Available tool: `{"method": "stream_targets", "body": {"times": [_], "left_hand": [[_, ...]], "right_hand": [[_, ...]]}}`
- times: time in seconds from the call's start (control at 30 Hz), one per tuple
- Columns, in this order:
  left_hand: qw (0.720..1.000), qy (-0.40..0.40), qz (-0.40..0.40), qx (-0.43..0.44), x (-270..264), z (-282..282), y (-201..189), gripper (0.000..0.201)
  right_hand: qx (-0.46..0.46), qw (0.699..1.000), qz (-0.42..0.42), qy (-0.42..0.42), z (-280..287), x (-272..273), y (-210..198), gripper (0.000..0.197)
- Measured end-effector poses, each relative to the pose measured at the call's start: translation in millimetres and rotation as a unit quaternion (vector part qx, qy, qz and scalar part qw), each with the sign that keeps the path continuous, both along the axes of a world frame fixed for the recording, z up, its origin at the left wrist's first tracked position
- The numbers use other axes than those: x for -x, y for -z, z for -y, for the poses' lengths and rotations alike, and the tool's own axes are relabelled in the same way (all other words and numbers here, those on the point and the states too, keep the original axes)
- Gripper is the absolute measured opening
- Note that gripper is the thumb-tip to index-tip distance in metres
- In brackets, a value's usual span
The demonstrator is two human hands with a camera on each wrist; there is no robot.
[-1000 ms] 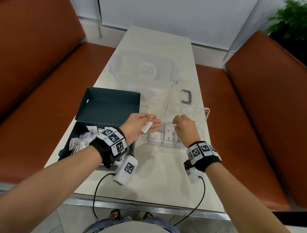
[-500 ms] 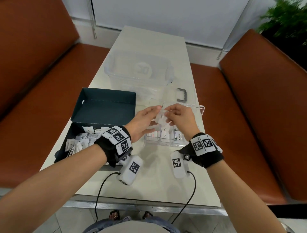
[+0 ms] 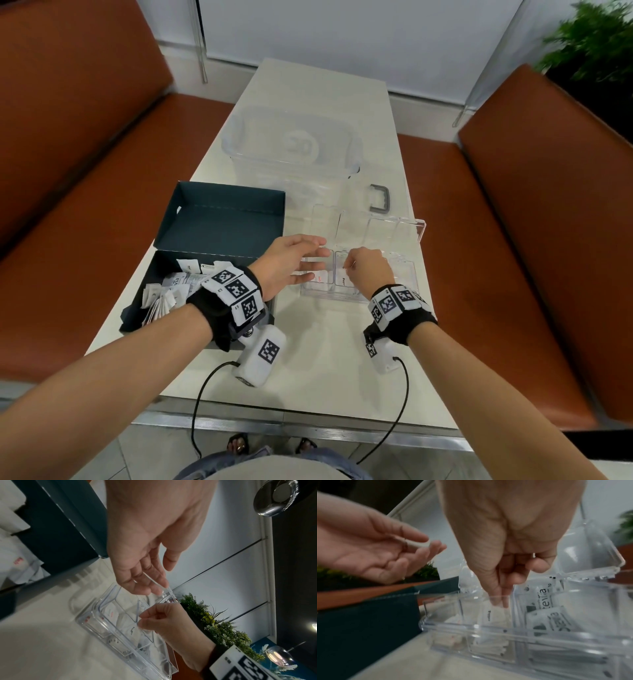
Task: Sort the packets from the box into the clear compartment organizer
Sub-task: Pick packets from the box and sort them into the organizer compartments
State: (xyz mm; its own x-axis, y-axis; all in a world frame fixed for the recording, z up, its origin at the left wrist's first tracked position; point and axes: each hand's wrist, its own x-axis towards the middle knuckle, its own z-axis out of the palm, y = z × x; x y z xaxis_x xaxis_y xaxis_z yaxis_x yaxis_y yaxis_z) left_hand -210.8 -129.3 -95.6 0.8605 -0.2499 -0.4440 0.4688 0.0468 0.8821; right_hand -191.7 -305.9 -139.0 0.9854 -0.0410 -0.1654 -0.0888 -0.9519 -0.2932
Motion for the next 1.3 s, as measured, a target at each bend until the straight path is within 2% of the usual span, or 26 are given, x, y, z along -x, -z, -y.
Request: {"method": "stream_targets", "body": {"times": [0.1, 0.23, 0.53, 0.73, 0.93, 1.13, 1.3], "left_hand": [[1.0, -0.007, -0.002, 0.002, 2, -2, 1, 0.024], [1.0, -0.013, -0.008, 0.0, 2, -4, 1, 0.024], [1.0, -0.015, -0.008, 0.0, 1, -5, 1, 0.024], [1.0, -0.012, -0.009, 0.003, 0, -2, 1, 0.023], [1.0, -0.021, -0.012, 0.011, -1, -3, 1, 0.024], [0.999, -0.028, -0.012, 0.013, -1, -14, 2, 0.023], [0.999, -0.031, -0.005, 0.01, -2, -27, 1, 0.022]], "right_hand": [[0.079, 0.995, 0.0, -0.059, -1, 1, 1, 0.022], [0.105, 0.99, 0.002, -0.094, 0, 3, 2, 0.024], [0.113, 0.986, 0.011, -0.119, 5, -4, 7, 0.026], [0.188, 0.971, -0.002, -0.148, 1, -7, 8, 0.015], [0.258, 0.956, -0.014, -0.142, -4, -11, 8, 0.013], [0.263, 0.956, -0.004, -0.133, -5, -10, 8, 0.013], [0.194, 0.974, 0.026, -0.115, 3, -3, -4, 0.01]]}}
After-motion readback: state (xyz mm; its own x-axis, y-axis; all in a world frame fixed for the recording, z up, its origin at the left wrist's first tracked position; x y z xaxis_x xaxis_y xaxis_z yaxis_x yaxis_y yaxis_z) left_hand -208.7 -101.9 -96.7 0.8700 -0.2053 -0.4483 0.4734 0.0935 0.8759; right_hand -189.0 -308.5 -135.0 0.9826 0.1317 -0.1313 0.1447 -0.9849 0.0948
